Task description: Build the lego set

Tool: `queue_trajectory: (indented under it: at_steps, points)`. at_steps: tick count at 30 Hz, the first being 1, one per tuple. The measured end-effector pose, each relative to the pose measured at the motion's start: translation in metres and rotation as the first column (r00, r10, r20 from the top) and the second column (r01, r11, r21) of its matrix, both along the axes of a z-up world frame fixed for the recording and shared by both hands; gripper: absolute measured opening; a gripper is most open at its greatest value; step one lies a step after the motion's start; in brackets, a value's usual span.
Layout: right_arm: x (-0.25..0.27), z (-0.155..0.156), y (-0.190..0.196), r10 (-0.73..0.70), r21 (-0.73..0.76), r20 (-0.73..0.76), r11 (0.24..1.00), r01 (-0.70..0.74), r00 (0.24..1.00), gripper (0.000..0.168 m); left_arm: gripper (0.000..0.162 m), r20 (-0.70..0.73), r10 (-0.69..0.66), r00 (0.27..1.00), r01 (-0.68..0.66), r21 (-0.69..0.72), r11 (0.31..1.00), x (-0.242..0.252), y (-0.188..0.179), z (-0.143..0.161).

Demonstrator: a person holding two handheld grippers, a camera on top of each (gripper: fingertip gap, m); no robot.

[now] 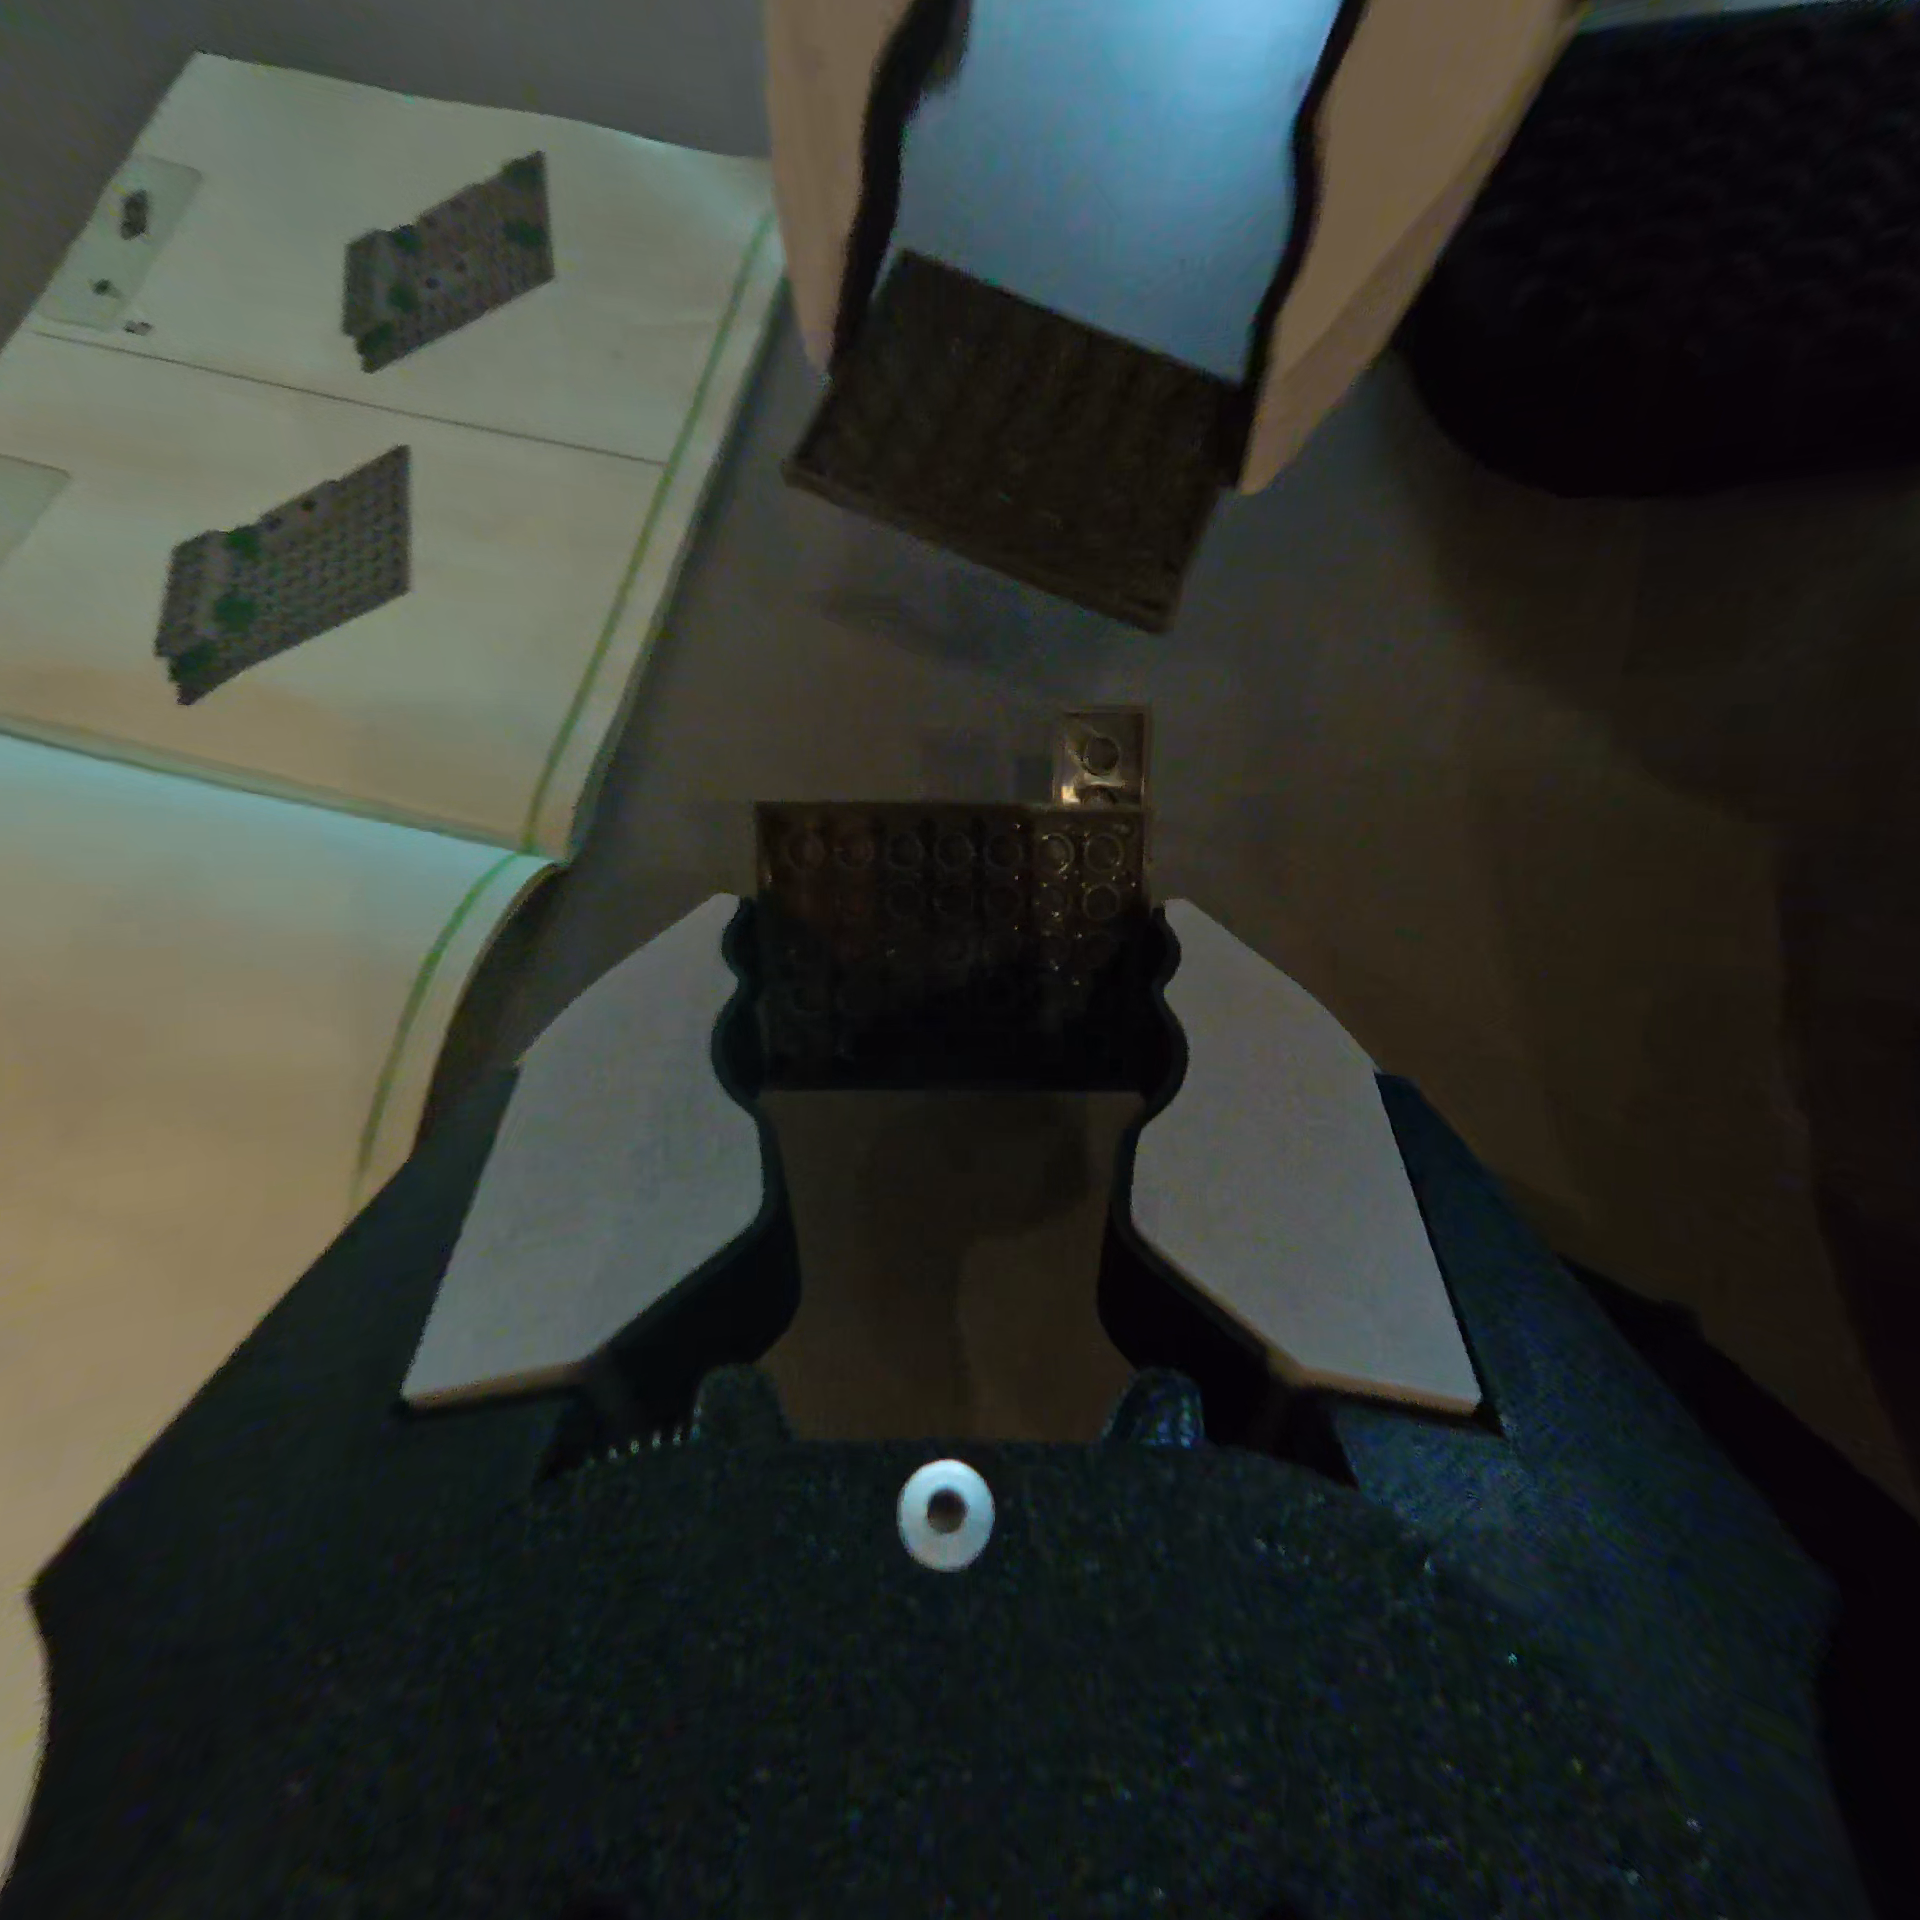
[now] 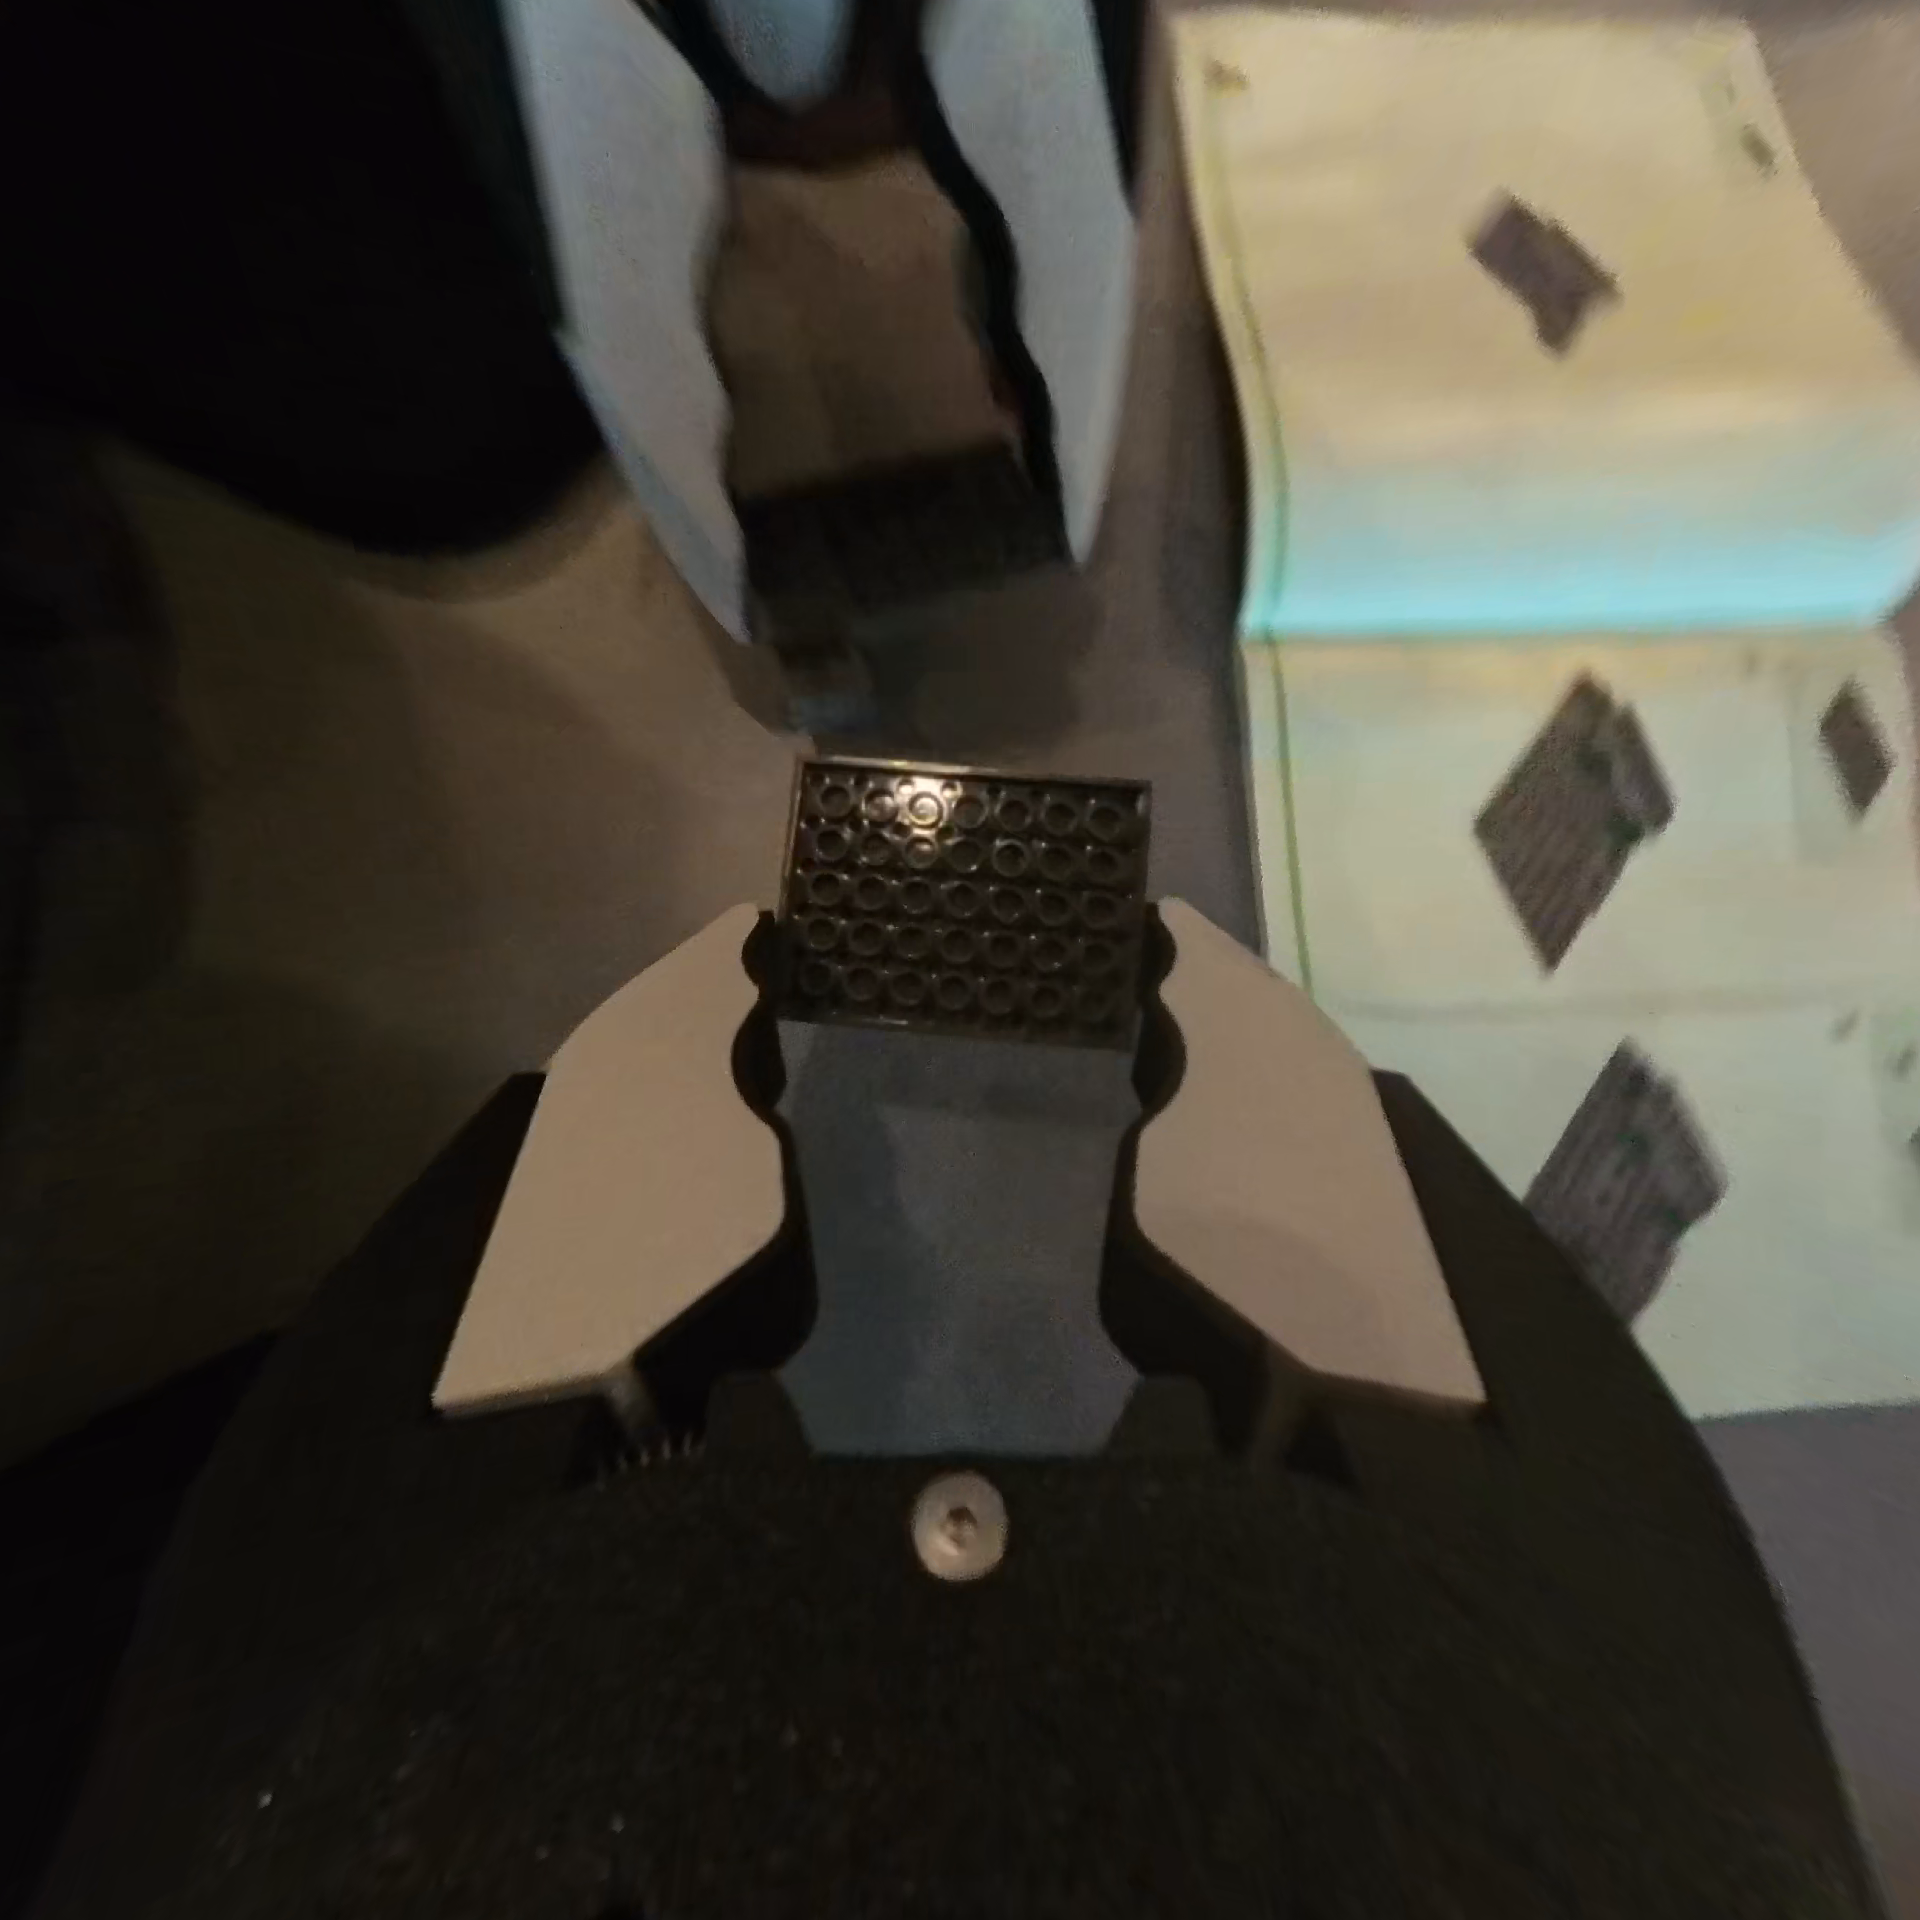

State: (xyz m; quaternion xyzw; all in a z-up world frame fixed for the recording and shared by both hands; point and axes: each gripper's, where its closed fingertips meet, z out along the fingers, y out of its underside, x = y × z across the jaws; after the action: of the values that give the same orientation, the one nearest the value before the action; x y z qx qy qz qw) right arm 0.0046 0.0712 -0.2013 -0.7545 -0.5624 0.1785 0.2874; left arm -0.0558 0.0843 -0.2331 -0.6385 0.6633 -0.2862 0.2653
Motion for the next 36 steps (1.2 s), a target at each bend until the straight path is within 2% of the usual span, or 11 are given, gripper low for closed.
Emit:
queue_trajectory:
  at_steps: [4, 11, 23, 36]
  points:
    - [-0.022, 0.013, -0.004, 0.101, 0.002, 0.118, 0.995, -0.102, 0.988, 0.066, 0.071, -0.007, -0.027, 1.000, 0.027, 0.010, 1.000, 0.007, -0.009, -0.001]
    - [-0.038, 0.005, -0.004, 0.204, -0.039, 0.274, 0.979, -0.202, 0.940, 0.066, 0.071, 0.044, -0.028, 0.999, 0.027, 0.027, 0.999, 0.009, -0.016, 0.012]
    - [-0.043, 0.016, -0.012, 0.248, -0.061, 0.284, 0.969, -0.240, 0.926, 0.067, 0.070, 0.140, -0.040, 0.989, 0.037, 0.020, 0.999, 0.005, -0.025, 0.025]
    - [-0.048, 0.036, -0.012, 0.252, -0.082, 0.253, 0.968, -0.239, 0.934, 0.069, 0.070, 0.278, -0.050, 0.959, 0.027, 0.085, 0.996, 0.012, -0.027, 0.052]
